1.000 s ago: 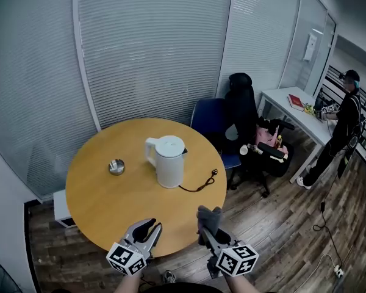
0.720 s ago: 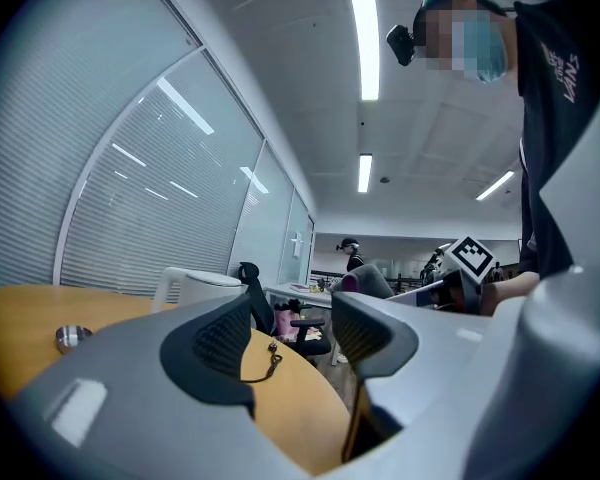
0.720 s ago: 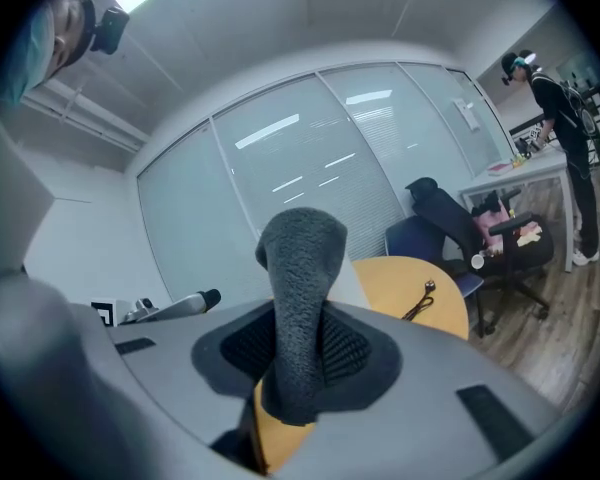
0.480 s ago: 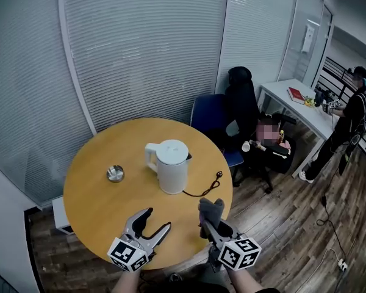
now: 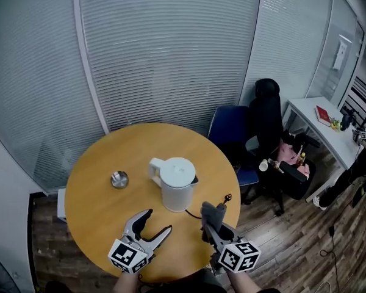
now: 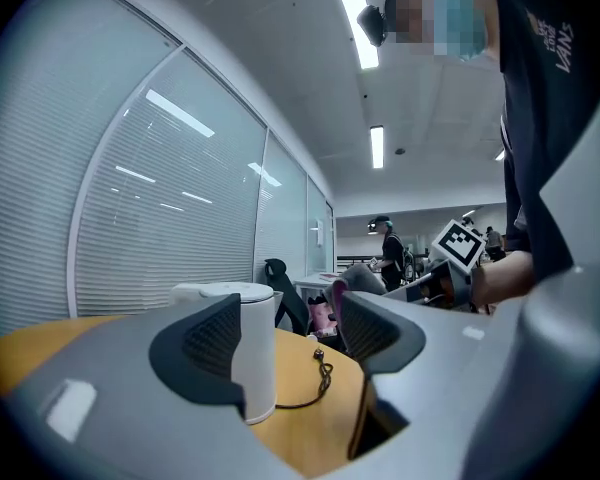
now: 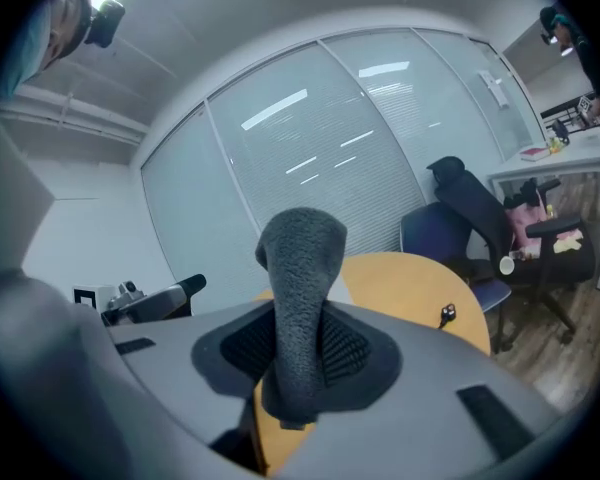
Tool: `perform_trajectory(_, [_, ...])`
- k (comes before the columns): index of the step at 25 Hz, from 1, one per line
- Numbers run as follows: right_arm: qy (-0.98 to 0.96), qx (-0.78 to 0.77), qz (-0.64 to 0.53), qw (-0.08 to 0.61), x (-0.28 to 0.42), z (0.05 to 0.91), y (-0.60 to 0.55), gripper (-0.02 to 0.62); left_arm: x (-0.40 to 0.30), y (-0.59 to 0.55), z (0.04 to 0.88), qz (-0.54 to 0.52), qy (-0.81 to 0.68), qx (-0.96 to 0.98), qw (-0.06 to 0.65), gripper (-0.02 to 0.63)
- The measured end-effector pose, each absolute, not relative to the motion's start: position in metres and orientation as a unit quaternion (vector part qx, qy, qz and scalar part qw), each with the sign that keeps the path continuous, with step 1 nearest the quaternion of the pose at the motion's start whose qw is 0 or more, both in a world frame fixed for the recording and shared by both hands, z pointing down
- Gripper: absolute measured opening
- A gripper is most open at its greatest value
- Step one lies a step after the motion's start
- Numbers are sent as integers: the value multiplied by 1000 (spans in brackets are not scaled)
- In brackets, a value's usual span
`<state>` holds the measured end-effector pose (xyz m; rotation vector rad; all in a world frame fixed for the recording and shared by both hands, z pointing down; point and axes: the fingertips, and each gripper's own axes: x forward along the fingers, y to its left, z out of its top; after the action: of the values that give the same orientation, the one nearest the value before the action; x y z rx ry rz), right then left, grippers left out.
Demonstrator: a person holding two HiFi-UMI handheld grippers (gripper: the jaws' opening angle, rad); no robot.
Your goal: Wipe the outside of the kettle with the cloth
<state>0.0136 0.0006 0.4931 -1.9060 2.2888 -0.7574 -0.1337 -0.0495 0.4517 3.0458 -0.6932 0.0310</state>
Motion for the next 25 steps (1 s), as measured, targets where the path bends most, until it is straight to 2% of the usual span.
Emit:
perform_trajectory(12, [791,-556,-255,10,78,499,-102,104,-72,-106,459,56,-282,957,-23,307])
perform_trajectory(25, [834,-493,-245,19,81,487,-189,104,-21,-139,467,139,-293,940,-109,307])
